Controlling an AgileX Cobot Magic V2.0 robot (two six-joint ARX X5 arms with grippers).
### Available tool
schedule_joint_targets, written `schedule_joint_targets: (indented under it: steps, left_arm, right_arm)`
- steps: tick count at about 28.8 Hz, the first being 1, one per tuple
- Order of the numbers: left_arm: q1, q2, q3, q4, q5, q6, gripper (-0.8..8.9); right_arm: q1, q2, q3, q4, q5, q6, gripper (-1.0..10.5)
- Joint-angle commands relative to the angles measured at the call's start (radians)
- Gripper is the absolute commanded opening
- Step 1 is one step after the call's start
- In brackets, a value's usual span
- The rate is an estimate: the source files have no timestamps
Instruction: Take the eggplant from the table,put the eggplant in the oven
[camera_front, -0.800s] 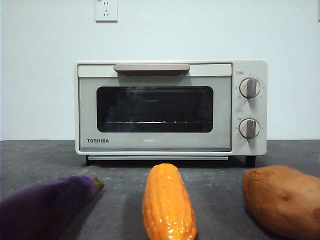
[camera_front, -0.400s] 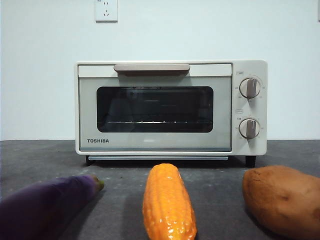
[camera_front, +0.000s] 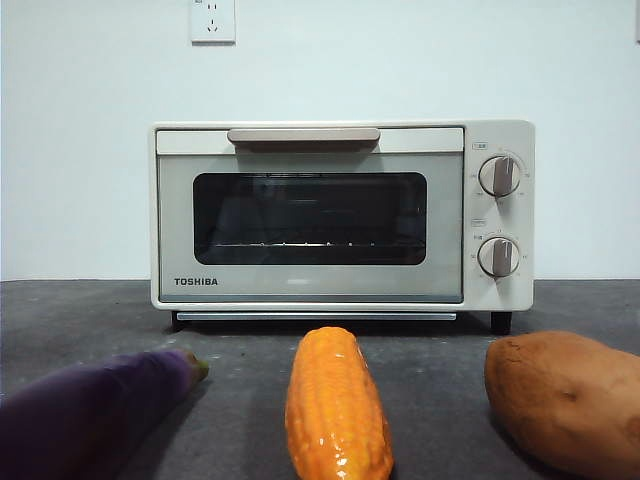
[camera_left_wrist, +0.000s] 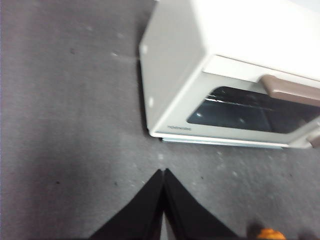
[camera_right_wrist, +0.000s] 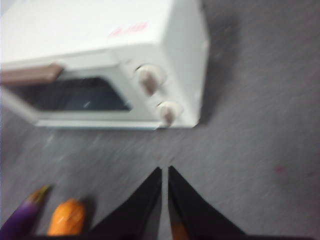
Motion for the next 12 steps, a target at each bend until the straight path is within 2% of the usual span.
schedule_joint_targets:
  steps: [1, 7, 9, 12]
  left_arm:
    - [0.001, 0.024, 0.040, -0.010, 0.029, 0.028, 0.06]
    - [0.001, 0.032, 0.053, -0.008, 0.043, 0.028, 0.06]
    - [0.001, 0.032, 0.053, -0.008, 0.044, 0.028, 0.06]
    - [0.001, 0.032, 0.053, -0.008, 0.044, 0.027, 0.06]
  right_arm:
    - [0.002, 0.056, 0.056, -0.043, -0.091, -0.027, 1.1]
    - [0.065, 0.163, 0.082, -0.065, -0.262, 0.014, 3.7]
    - [0.114, 0.195, 0.082, -0.055, -0.301, 0.026, 4.0]
    - [0.205, 0.235, 0.082, -0.009, -0.321, 0.081, 4.0]
